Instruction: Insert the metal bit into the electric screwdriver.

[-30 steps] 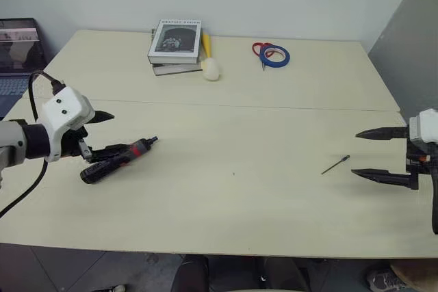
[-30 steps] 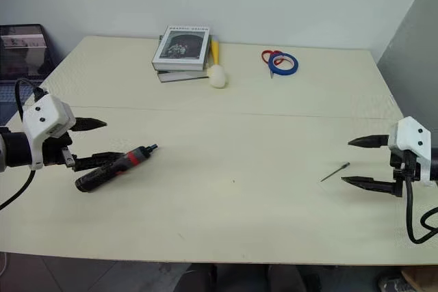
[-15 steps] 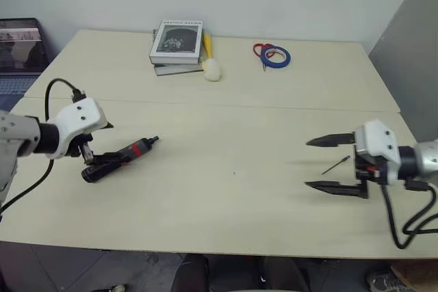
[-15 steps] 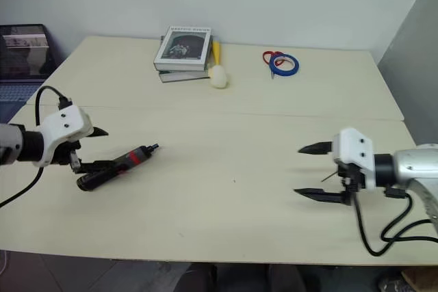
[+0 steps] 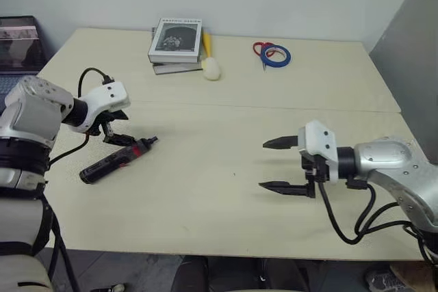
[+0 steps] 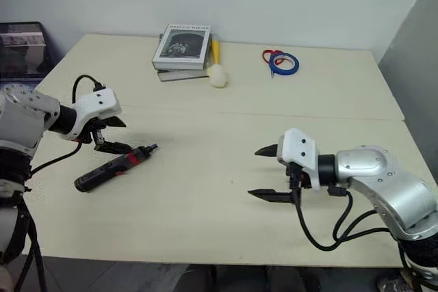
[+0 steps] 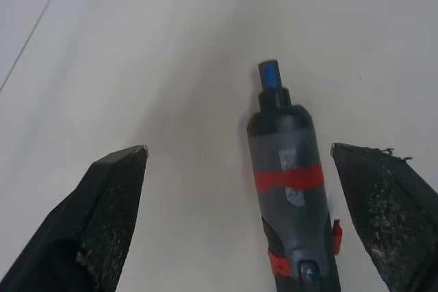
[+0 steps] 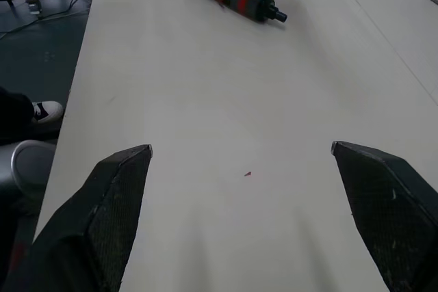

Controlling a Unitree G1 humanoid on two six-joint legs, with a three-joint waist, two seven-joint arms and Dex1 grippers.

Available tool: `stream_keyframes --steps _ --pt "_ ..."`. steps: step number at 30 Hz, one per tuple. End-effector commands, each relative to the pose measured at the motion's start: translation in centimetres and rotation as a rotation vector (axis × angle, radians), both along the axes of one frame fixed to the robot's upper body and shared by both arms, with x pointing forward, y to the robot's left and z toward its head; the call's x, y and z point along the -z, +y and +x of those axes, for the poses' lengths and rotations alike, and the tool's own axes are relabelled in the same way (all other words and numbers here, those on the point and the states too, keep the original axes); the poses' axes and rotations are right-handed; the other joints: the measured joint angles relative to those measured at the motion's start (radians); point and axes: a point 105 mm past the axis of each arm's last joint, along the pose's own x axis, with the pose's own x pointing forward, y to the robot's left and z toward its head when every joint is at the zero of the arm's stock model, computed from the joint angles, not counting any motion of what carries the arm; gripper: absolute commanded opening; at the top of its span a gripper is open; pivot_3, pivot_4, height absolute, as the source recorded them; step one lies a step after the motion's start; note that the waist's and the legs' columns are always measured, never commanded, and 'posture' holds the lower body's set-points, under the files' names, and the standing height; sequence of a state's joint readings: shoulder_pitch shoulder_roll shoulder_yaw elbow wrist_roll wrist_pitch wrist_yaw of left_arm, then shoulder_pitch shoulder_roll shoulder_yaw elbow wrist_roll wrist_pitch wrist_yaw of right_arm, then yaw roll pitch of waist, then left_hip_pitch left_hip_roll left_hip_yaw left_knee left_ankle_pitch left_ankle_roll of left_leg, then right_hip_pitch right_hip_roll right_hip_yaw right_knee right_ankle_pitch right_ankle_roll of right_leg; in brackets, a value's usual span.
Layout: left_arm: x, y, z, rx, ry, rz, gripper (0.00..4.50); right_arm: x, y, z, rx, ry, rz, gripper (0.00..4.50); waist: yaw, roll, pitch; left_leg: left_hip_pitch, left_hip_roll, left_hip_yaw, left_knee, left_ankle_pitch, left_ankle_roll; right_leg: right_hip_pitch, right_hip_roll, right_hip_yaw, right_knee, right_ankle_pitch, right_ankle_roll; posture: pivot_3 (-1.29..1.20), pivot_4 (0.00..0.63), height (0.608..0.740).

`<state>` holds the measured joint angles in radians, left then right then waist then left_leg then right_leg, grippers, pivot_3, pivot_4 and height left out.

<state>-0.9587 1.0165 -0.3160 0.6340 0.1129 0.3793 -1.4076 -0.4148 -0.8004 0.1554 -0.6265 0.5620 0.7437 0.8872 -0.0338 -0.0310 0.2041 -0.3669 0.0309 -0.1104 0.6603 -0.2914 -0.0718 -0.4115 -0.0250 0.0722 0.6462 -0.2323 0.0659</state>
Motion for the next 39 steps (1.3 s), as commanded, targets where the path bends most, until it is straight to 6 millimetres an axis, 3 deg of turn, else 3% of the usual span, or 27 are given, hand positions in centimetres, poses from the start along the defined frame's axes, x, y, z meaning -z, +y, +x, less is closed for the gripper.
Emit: stream_keyframes --steps 1,11,19,30,39 --pt "-0.1 0.1 0.0 -0.027 0.050 0.008 4.50 0.0 1.2 -0.6 -0.011 -0.034 0.007 4.41 -0.001 0.000 0.000 0.000 0.000 0.000 0.000 0.000 0.000 0.000 0.000 0.000 0.000 0.000 0.000 0.00 0.150 0.740" --pt "0.0 0.3 -0.9 0.011 0.121 0.043 4.50 0.9 2.7 -1.5 -0.045 -0.015 0.041 4.41 -0.002 0.000 0.000 0.000 0.000 -0.001 0.000 0.000 0.000 0.000 0.000 0.000 0.001 0.000 0.000 0.00 0.150 0.740" --pt "1.2 0.3 -1.0 0.002 0.161 0.045 4.50 1.3 3.8 -1.4 -0.023 -0.013 0.067 4.41 -0.002 -0.001 0.000 0.000 0.000 -0.001 0.000 0.000 0.000 0.000 0.000 0.000 0.001 0.000 0.000 0.00 0.150 0.740" --pt "1.9 -1.8 0.4 0.034 0.168 0.022 4.50 1.5 3.6 -1.2 0.000 -0.010 0.061 4.41 -0.001 -0.001 -0.001 0.000 0.000 -0.001 0.001 0.000 0.000 0.000 0.000 -0.001 0.002 0.000 0.000 0.00 0.150 0.740" --pt "2.9 -1.6 0.4 0.039 0.192 0.033 4.50 1.6 3.2 -1.4 0.006 -0.002 0.046 4.41 -0.001 -0.001 -0.001 0.000 0.000 -0.002 0.001 0.000 0.000 0.000 0.000 -0.001 0.002 0.000 0.000 0.00 0.150 0.740"
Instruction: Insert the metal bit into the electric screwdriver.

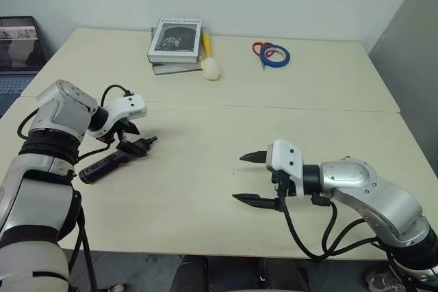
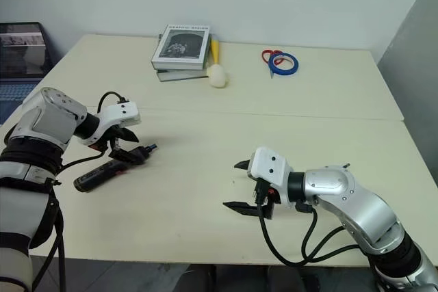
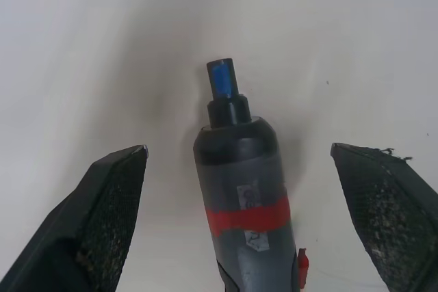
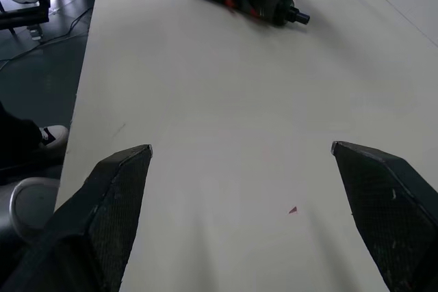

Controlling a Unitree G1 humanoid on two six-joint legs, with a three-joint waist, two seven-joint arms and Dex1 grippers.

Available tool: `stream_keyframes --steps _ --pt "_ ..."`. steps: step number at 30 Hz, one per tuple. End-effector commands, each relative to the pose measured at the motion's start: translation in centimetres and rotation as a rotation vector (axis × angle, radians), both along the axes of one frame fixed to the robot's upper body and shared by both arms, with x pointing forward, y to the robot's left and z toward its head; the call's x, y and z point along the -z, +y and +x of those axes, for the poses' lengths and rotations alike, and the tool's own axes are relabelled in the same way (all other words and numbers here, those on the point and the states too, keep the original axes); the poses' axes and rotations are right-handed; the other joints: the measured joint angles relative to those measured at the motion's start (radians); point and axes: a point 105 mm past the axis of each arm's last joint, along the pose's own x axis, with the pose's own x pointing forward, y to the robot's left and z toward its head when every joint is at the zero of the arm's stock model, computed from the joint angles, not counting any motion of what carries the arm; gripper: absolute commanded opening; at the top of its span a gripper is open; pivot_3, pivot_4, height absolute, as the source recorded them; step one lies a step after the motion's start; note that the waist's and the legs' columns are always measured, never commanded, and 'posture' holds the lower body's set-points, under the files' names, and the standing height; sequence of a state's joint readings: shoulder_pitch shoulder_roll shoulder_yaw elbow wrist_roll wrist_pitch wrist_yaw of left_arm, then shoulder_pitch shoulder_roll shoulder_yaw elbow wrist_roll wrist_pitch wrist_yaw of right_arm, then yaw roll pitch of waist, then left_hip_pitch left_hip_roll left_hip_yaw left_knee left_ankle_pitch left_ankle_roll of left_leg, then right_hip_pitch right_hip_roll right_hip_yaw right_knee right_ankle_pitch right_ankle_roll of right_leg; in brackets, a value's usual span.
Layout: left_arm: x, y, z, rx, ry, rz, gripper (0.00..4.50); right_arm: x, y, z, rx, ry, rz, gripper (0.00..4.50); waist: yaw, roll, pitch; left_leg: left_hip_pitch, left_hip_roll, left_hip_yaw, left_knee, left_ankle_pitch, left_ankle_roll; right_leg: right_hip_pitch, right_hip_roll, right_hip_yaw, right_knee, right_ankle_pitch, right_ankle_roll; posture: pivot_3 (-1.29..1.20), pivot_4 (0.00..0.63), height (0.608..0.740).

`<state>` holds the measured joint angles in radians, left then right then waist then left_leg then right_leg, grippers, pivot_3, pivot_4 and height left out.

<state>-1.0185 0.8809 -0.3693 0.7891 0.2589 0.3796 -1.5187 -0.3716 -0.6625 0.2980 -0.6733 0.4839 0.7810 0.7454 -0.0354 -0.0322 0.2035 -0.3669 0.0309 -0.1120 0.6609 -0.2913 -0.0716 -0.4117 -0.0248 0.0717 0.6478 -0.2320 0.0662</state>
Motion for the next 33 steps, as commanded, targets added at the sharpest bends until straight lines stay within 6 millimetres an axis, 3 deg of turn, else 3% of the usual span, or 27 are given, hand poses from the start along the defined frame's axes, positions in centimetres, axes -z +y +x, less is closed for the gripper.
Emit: stream_keyframes --steps 1,30,33 --pt "-0.5 0.2 0.1 0.011 -0.011 0.022 4.50 -0.9 0.0 -0.5 -0.014 -0.044 0.004 4.41 0.001 0.000 0.000 0.000 0.000 0.000 0.000 0.000 0.000 0.000 0.000 0.000 0.000 0.000 0.000 0.00 0.150 0.740" --pt "0.7 0.5 0.5 0.000 -0.001 0.048 4.50 -0.6 -0.3 -0.8 -0.010 -0.037 -0.012 4.41 0.000 0.000 0.000 0.000 0.000 0.000 0.000 0.000 0.000 0.000 0.000 0.000 0.000 0.000 0.000 0.00 0.150 0.740" --pt "1.0 0.3 0.6 0.005 0.000 0.043 4.04 -0.6 -0.3 -0.8 -0.010 -0.037 -0.012 4.50 0.000 0.000 0.000 0.000 0.000 0.000 0.000 0.000 0.000 0.000 0.000 0.000 0.000 0.000 0.000 0.00 0.150 0.740"
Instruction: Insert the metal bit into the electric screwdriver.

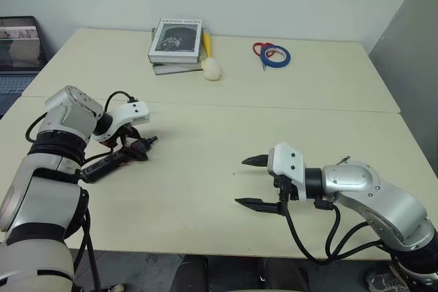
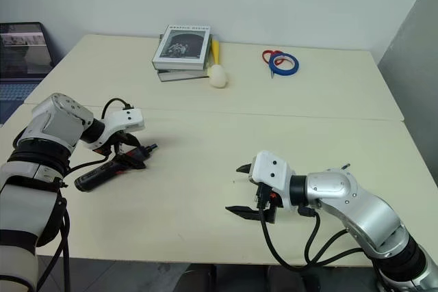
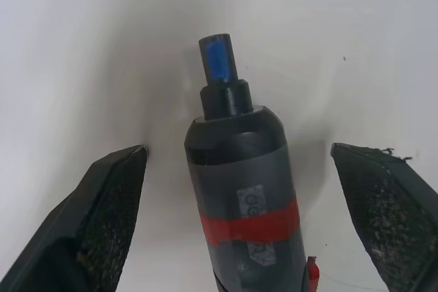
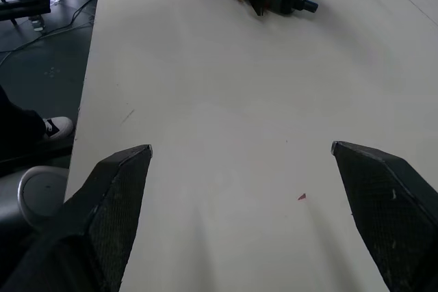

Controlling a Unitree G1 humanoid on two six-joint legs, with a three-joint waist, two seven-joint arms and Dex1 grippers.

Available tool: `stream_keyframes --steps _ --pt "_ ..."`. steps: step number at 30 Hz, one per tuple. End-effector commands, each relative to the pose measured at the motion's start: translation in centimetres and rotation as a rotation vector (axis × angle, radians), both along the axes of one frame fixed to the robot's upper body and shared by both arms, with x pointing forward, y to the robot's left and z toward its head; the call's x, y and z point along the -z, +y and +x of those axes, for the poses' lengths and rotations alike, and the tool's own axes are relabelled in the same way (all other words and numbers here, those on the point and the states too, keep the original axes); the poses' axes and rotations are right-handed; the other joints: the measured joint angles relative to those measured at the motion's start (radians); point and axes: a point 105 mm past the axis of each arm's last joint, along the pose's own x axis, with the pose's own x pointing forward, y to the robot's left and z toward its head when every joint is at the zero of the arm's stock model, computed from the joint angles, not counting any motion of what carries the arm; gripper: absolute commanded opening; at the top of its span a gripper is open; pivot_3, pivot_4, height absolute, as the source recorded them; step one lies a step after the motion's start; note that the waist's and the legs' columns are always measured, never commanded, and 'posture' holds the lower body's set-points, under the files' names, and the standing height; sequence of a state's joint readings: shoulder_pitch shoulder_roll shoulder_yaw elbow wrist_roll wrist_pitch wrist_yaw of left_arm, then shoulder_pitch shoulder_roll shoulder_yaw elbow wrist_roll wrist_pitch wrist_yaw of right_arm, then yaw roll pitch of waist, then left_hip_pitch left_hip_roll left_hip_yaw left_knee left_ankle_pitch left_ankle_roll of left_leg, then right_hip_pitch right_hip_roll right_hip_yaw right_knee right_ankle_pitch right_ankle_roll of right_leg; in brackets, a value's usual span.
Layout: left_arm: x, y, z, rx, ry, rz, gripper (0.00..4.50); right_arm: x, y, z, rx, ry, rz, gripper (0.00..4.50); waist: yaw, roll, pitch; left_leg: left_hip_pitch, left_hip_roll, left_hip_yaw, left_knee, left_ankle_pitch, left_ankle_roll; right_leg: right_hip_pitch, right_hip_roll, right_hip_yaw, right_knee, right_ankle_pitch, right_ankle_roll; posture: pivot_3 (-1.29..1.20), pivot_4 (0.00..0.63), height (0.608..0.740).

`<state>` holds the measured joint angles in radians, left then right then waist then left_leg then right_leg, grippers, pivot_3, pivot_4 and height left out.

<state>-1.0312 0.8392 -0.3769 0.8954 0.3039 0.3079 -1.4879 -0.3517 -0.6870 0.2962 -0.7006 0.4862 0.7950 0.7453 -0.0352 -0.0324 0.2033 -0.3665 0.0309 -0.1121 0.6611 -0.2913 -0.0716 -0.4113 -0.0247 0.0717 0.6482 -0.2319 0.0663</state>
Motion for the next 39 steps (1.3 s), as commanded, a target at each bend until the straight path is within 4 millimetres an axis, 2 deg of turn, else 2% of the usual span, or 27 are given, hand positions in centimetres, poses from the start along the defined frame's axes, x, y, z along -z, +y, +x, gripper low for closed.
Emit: stream_keyframes --steps 1,4,11,17,20,25,28,34,39 --pt "-0.5 0.0 0.2 0.013 -0.017 0.013 3.88 -1.0 0.0 -0.4 -0.011 -0.044 0.012 4.50 0.000 0.000 0.000 0.000 0.000 0.000 0.000 0.000 0.000 0.000 0.000 0.000 0.000 0.000 0.000 0.00 0.150 0.740" --pt "-0.3 -0.2 0.4 -0.001 -0.020 0.001 3.06 -1.0 -0.1 -0.4 -0.011 -0.042 0.011 4.50 0.000 0.000 0.000 0.000 0.000 0.000 0.000 0.000 0.000 0.000 0.000 0.000 0.000 0.000 0.000 0.00 0.150 0.740" --pt "-0.1 -1.1 0.4 -0.007 0.007 -0.047 1.71 -0.8 -0.2 -0.5 -0.014 -0.035 0.006 4.50 0.001 0.000 0.000 0.001 0.000 0.000 0.000 0.000 0.000 0.001 0.000 0.000 0.000 0.000 0.000 0.00 0.150 0.740" --pt "-0.3 -1.4 0.4 -0.009 -0.002 -0.080 1.67 -0.7 -0.2 -0.6 -0.015 -0.033 0.001 4.50 0.001 0.000 0.000 0.001 0.000 0.000 0.000 0.000 0.000 0.001 0.000 0.000 0.000 0.000 0.000 0.00 0.150 0.740" --pt "-1.3 -2.0 0.5 0.023 -0.042 -0.125 1.67 -0.7 -0.3 -0.7 -0.015 -0.030 -0.001 4.50 0.003 0.000 0.000 0.001 0.000 0.000 0.000 0.000 0.000 0.001 0.000 0.000 0.000 0.000 0.000 0.00 0.150 0.740" --pt "-5.5 -4.7 0.7 0.106 -0.177 -0.298 1.67 -1.0 -0.7 -1.1 -0.011 -0.026 0.014 4.50 0.006 0.000 0.000 -0.001 0.000 -0.001 0.000 0.000 0.000 0.001 0.000 -0.001 -0.001 0.000 0.000 0.00 0.150 0.740" --pt "-7.1 -5.7 0.3 0.115 -0.229 -0.351 1.67 -1.1 -0.9 -1.1 -0.005 -0.026 0.019 4.50 0.003 -0.001 0.000 -0.001 0.000 -0.001 0.001 0.000 0.000 0.001 0.000 -0.001 -0.001 0.000 0.000 0.00 0.150 0.740" --pt "-9.0 -9.3 0.1 0.136 -0.372 -0.498 1.67 -1.2 -1.7 -1.0 0.004 -0.027 0.005 4.50 0.000 -0.001 0.000 0.000 0.000 -0.001 0.000 0.000 0.000 0.001 0.000 -0.001 0.000 0.000 0.000 0.00 0.150 0.740" --pt "-9.1 -12.3 -0.2 0.133 -0.459 -0.642 1.66 -1.5 -2.8 -0.8 0.016 -0.043 -0.019 4.50 0.002 -0.001 0.000 0.000 0.000 -0.001 0.001 0.000 0.000 0.001 0.000 0.000 0.000 0.001 0.001 0.00 0.150 0.740"
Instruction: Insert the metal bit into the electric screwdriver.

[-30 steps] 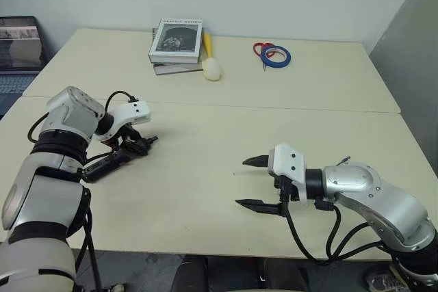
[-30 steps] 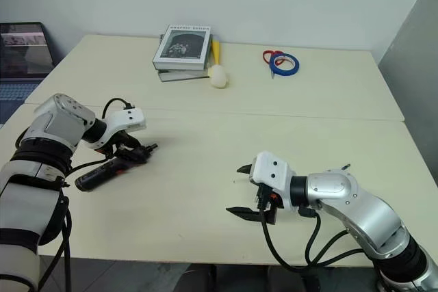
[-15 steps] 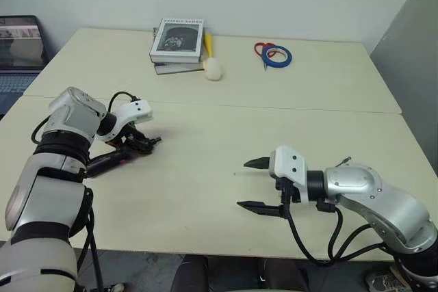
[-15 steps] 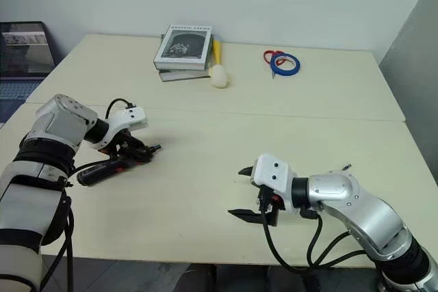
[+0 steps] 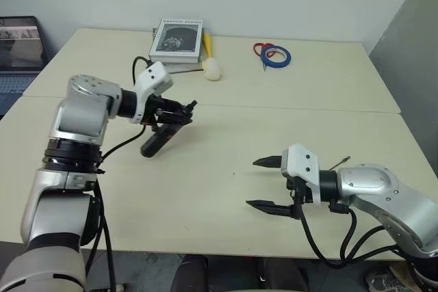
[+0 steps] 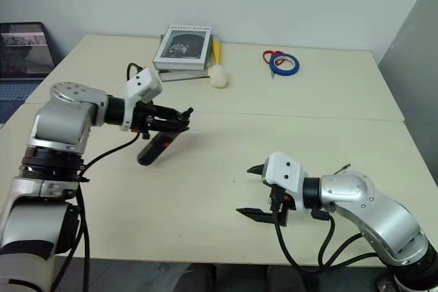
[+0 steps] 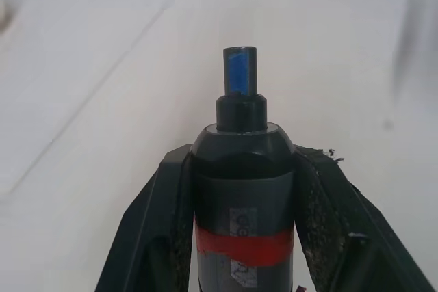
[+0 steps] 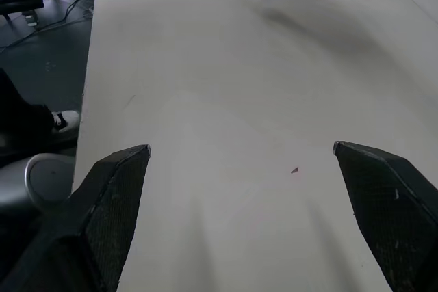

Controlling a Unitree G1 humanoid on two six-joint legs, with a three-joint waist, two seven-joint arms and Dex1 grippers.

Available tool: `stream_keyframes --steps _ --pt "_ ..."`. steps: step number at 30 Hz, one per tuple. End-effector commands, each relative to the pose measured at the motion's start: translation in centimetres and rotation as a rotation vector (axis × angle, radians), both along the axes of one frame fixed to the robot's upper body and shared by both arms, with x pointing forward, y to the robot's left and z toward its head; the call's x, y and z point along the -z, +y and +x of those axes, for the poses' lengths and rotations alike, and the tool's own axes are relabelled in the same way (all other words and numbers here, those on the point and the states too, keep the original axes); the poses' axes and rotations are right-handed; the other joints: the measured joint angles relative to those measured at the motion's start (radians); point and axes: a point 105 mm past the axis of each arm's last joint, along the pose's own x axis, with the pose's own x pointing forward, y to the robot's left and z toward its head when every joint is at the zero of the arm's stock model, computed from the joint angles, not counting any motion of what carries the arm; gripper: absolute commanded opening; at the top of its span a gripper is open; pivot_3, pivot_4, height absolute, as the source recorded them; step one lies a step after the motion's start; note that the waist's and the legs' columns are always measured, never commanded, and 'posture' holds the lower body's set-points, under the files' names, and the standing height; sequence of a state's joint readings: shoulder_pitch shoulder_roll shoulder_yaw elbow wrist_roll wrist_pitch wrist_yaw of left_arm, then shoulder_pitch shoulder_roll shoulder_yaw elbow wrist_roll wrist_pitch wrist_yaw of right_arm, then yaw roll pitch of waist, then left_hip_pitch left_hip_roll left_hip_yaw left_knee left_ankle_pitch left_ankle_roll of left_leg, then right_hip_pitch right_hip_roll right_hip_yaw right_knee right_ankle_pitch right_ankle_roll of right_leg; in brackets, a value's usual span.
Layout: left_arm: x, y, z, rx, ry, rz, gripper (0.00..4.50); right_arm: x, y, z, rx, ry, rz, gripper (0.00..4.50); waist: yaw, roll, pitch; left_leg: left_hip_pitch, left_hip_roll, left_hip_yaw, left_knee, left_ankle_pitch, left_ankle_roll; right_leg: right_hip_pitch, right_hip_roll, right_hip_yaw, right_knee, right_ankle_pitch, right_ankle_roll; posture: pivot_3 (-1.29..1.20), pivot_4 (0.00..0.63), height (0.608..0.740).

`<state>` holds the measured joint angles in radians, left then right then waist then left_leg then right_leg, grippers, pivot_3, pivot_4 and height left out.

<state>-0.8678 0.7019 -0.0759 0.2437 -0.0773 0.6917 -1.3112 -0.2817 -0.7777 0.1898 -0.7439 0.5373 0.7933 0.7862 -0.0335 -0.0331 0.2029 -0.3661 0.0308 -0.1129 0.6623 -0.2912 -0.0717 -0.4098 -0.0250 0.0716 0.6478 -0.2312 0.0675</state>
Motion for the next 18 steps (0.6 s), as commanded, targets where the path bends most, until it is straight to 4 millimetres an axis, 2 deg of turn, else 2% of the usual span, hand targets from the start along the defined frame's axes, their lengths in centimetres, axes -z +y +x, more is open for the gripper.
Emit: stream_keyframes --steps 1,4,6,9,14,18 --pt "-2.4 -1.8 0.1 -0.026 -0.153 -0.160 1.66 -1.6 -0.7 0.1 0.013 -0.078 0.010 4.50 0.001 0.000 0.000 0.000 0.000 0.000 0.000 0.000 0.000 0.000 0.000 0.000 0.000 0.000 0.000 0.00 0.150 0.740" --pt "-2.2 -3.0 1.6 -0.135 -0.254 -0.315 1.66 -3.2 -1.5 1.5 0.091 -0.216 0.035 4.50 0.005 0.000 0.000 0.000 0.000 0.000 0.001 0.000 0.000 0.001 0.000 0.000 0.000 0.000 0.000 0.00 0.150 0.740" --pt "-2.2 -4.4 1.8 -0.138 -0.321 -0.384 1.66 -3.8 -2.1 1.5 0.105 -0.264 0.056 4.50 0.006 0.000 0.000 0.000 0.000 0.000 0.001 0.000 0.000 0.001 -0.001 0.000 -0.001 0.001 0.001 0.00 0.150 0.740" --pt "-2.3 -6.3 2.0 -0.157 -0.363 -0.459 1.66 -4.6 -3.1 1.4 0.116 -0.287 0.090 4.50 0.007 0.000 0.000 0.000 -0.001 0.000 0.001 0.000 0.000 0.002 -0.001 0.000 -0.002 0.004 -0.003 0.00 0.150 0.740" --pt "-1.5 -8.8 1.8 -0.171 -0.444 -0.535 1.66 -7.6 -3.5 0.3 0.077 -0.267 0.254 4.50 0.007 0.000 0.000 0.001 -0.001 0.000 0.001 0.000 0.000 0.003 -0.001 0.000 -0.003 0.004 -0.003 0.00 0.150 0.740" --pt "0.3 -9.1 1.3 -0.175 -0.439 -0.535 1.66 -8.0 -3.6 0.0 0.085 -0.241 0.272 4.50 0.002 0.000 0.000 0.002 -0.001 0.000 0.001 0.000 0.000 0.003 -0.001 0.001 -0.002 0.005 -0.003 0.00 0.150 0.740"
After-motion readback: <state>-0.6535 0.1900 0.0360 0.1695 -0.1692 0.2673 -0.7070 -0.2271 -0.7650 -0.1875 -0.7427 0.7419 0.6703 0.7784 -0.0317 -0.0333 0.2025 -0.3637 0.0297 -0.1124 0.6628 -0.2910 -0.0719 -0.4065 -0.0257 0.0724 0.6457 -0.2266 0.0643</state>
